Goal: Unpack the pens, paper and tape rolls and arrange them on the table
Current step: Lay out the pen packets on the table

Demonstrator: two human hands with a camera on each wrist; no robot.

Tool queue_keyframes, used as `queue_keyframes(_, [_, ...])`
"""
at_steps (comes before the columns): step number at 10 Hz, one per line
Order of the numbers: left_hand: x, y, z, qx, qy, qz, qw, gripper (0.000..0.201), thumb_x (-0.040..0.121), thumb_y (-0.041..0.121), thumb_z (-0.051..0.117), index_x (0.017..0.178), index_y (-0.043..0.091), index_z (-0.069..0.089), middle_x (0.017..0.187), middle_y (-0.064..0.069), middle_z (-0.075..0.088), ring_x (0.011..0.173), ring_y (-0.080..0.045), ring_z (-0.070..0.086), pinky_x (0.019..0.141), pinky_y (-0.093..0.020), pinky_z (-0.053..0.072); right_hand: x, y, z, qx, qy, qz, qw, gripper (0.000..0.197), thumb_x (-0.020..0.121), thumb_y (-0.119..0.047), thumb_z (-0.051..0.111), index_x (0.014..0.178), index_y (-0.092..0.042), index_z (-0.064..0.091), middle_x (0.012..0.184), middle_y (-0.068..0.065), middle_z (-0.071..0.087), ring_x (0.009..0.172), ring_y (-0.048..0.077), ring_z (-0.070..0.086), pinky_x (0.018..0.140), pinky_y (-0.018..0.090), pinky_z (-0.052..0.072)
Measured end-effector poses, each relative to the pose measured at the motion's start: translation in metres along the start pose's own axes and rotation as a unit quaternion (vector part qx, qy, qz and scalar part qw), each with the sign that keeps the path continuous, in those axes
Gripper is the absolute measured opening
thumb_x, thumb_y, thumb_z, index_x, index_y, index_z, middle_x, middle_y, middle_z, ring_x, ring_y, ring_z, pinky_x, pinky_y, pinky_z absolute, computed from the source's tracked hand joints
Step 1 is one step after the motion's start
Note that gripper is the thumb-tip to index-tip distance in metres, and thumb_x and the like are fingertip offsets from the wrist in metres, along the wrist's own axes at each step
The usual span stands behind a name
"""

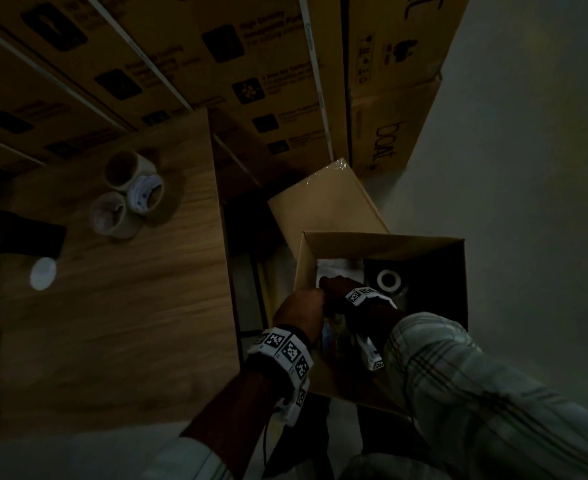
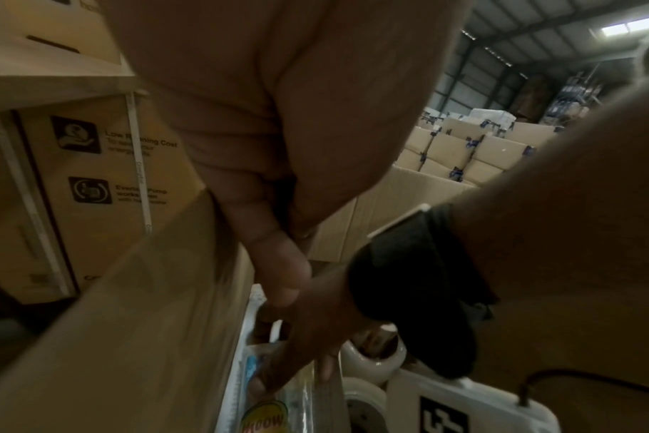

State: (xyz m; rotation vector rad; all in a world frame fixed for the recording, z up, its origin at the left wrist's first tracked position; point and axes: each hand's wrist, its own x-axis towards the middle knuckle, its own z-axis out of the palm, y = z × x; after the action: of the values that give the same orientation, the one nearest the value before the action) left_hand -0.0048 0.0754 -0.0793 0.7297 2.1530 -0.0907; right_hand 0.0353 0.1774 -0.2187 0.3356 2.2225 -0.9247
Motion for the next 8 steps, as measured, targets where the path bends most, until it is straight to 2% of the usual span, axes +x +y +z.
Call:
queue_keyframes(1, [-0.002,0.0,0.004,-0.001,0.002,0.016,1.0,0.022,0.092,0.015,0.056,0.113,0.007,0.059,0.119,-0.014,0.061,0.112,-0.03,0.06,0.091,-0.037,0.05,0.005,-0.01,0.004,0.044,-0.005,0.02,0.999,0.038,0.097,-0.026,0.044,0.134,-0.019,0.048,0.138,0.006,0.051,0.125,0.027,0.05,0.102,0.039,0.043])
queue_keyframes(2, [-0.003,-0.001,0.007,0.002,0.016,0.018,1.0,0.025,0.094,0.015,0.052,0.117,0.008,0.059,0.122,-0.013,0.06,0.112,-0.03,0.06,0.089,-0.035,0.049,0.009,-0.013,0.005,0.063,-0.019,0.028,0.997,0.035,0.098,-0.024,0.041,0.131,-0.018,0.052,0.136,0.008,0.053,0.123,0.026,0.052,0.097,0.035,0.044])
queue_keyframes(3, [-0.002,-0.002,0.007,0.009,0.03,0.027,0.999,0.026,0.096,0.016,0.049,0.119,0.007,0.058,0.123,-0.014,0.06,0.113,-0.029,0.059,0.089,-0.033,0.047,0.005,-0.015,0.005,0.06,-0.024,0.036,0.997,0.036,0.097,-0.026,0.045,0.13,-0.014,0.053,0.132,0.011,0.055,0.12,0.028,0.054,0.102,0.039,0.045])
queue_keyframes(5, [-0.002,-0.006,0.009,0.001,0.027,0.034,0.999,0.028,0.097,0.014,0.044,0.12,0.007,0.059,0.122,-0.015,0.059,0.114,-0.031,0.058,0.092,-0.034,0.047,0.008,-0.023,0.013,0.053,-0.006,0.065,0.996,0.033,0.098,-0.022,0.045,0.125,-0.008,0.057,0.131,0.014,0.057,0.12,0.028,0.055,0.102,0.035,0.042])
queue_keyframes(6, [0.0,-0.007,0.012,0.0,0.023,0.03,0.999,0.028,0.096,0.015,0.046,0.121,0.009,0.059,0.126,-0.014,0.057,0.115,-0.03,0.057,0.094,-0.036,0.047,0.002,-0.024,0.005,0.036,0.007,0.085,0.996,0.032,0.095,-0.017,0.05,0.124,-0.007,0.057,0.128,0.015,0.058,0.121,0.031,0.054,0.104,0.041,0.044])
queue_keyframes(7, [0.004,-0.007,0.012,-0.002,0.025,0.032,0.999,0.034,0.095,0.013,0.049,0.128,0.012,0.055,0.131,-0.013,0.055,0.12,-0.029,0.055,0.097,-0.038,0.046,-0.008,-0.016,-0.011,0.033,0.049,0.081,0.995,0.032,0.096,-0.018,0.047,0.124,-0.006,0.056,0.13,0.018,0.056,0.122,0.033,0.052,0.105,0.043,0.043])
queue_keyframes(8, [0.005,-0.008,0.01,-0.024,0.038,0.035,0.998,0.036,0.096,0.011,0.045,0.131,0.013,0.052,0.132,-0.013,0.056,0.12,-0.03,0.055,0.1,-0.038,0.047,-0.02,-0.019,-0.035,0.06,0.057,0.072,0.994,0.041,0.097,-0.022,0.046,0.134,-0.004,0.048,0.142,0.021,0.045,0.132,0.034,0.042,0.113,0.042,0.032])
